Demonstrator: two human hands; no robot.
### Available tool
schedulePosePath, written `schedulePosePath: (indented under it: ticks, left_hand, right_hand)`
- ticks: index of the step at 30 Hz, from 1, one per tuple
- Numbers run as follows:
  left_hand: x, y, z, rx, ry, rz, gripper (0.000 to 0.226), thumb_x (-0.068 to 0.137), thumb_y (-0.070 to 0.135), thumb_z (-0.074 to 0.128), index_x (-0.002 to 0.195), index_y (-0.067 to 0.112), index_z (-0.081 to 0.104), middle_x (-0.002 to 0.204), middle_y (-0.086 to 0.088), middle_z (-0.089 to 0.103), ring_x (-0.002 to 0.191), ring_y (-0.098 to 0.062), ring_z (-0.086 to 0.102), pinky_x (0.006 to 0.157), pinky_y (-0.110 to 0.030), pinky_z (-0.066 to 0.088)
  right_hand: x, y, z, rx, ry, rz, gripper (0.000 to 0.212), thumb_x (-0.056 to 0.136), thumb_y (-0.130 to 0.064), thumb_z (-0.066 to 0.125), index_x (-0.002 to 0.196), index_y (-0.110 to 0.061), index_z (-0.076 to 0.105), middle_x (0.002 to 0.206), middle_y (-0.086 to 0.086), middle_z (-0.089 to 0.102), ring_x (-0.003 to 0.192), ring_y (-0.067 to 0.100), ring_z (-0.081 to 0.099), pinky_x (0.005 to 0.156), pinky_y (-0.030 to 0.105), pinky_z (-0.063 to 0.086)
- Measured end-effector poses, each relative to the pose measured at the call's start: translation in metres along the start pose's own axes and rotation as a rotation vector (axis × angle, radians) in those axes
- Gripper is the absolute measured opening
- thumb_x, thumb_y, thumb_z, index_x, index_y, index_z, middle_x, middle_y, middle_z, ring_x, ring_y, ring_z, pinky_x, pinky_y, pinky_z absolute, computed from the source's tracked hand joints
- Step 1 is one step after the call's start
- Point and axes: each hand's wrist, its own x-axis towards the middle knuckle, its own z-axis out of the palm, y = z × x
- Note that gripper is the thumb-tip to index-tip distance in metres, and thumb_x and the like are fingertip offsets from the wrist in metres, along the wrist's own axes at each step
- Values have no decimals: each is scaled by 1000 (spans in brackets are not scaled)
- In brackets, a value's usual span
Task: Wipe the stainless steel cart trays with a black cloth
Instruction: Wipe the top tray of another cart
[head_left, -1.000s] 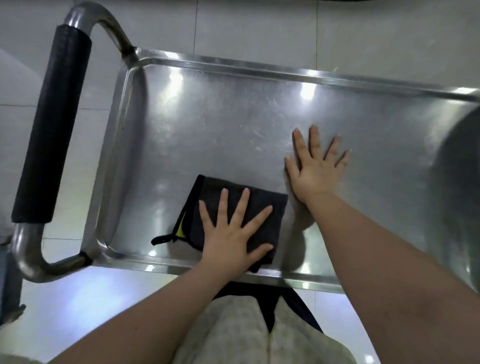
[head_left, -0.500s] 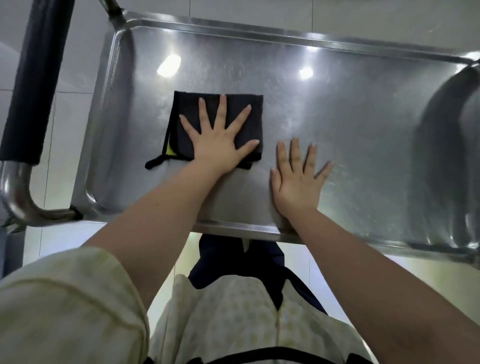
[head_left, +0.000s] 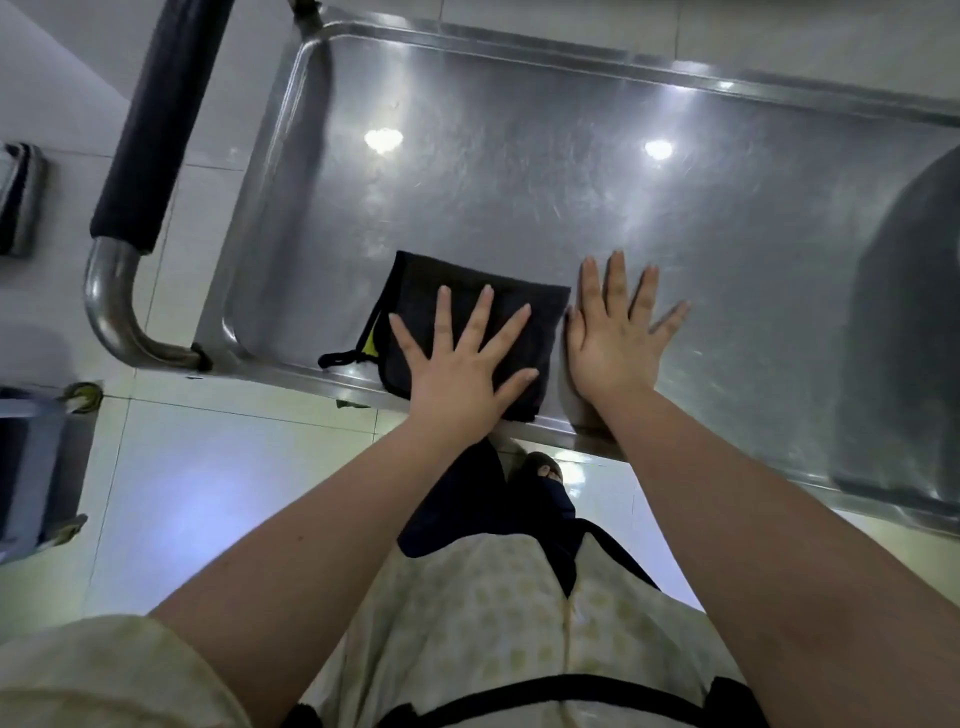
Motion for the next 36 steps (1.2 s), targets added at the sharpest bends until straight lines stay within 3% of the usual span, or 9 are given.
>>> schedulePosePath:
  ticks: [6, 11, 18, 22, 26, 32, 36]
  left_hand:
    - [38, 21, -1, 71, -7, -8, 77, 86, 76, 18, 154, 44, -3, 163, -9, -17, 144, -44, -22, 103, -78, -12]
    - [24, 1, 3, 31, 31, 19, 74, 83, 86, 11, 149, 56, -4, 165, 5, -10, 148, -40, -15, 98, -82, -12]
    - [9, -108, -5, -6, 41, -213, 76, 75, 93, 10, 143, 65, -10, 162, 19, -13, 148, -31, -19, 99, -82, -9]
    - [8, -164, -15, 5, 24, -291, 75, 75, 93, 7, 143, 65, -10, 163, 17, -11, 148, -35, -13, 98, -84, -5]
    - [15, -132, -11, -11, 26, -293, 75, 76, 91, 4, 143, 64, -14, 163, 12, -15, 146, -42, -16, 96, -83, -10]
    - [24, -9, 3, -4, -14, -52, 76, 78, 88, 10, 146, 59, -5, 164, 10, -11, 145, -45, -19, 94, -83, -11]
    - [20, -37, 0, -15, 27, -54, 78, 76, 90, 16, 145, 62, -6, 163, 13, -13, 147, -38, -18, 95, -81, -12]
  right_hand:
    - [0, 1, 2, 6, 27, -6, 60, 96, -51, 0, 154, -36, -7, 164, -3, -8, 149, 35, -12, 109, 71, -12]
    - [-2, 2, 0, 23, 23, -2, 60, 96, -52, 3, 154, -39, -4, 164, -6, -7, 149, 32, -13, 110, 67, -15]
    - [0, 2, 0, 30, 23, 5, 62, 95, -55, 7, 154, -40, 1, 165, -6, -1, 149, 32, -9, 111, 67, -13]
    - [-2, -5, 3, 1, 30, 22, 61, 96, -54, 6, 155, -37, 0, 165, -5, -1, 149, 34, -9, 111, 69, -11]
    - [-3, -12, 7, -41, 14, 51, 63, 95, -52, 2, 155, -35, -3, 165, -3, -6, 148, 38, -10, 109, 71, -10]
    - [-1, -9, 4, -41, 17, 49, 62, 95, -52, 4, 155, -37, -1, 164, -5, -6, 149, 36, -9, 110, 70, -10]
    - [0, -3, -1, 14, 24, 23, 62, 95, -52, 10, 155, -37, 5, 165, -5, -1, 149, 34, -7, 111, 67, -10]
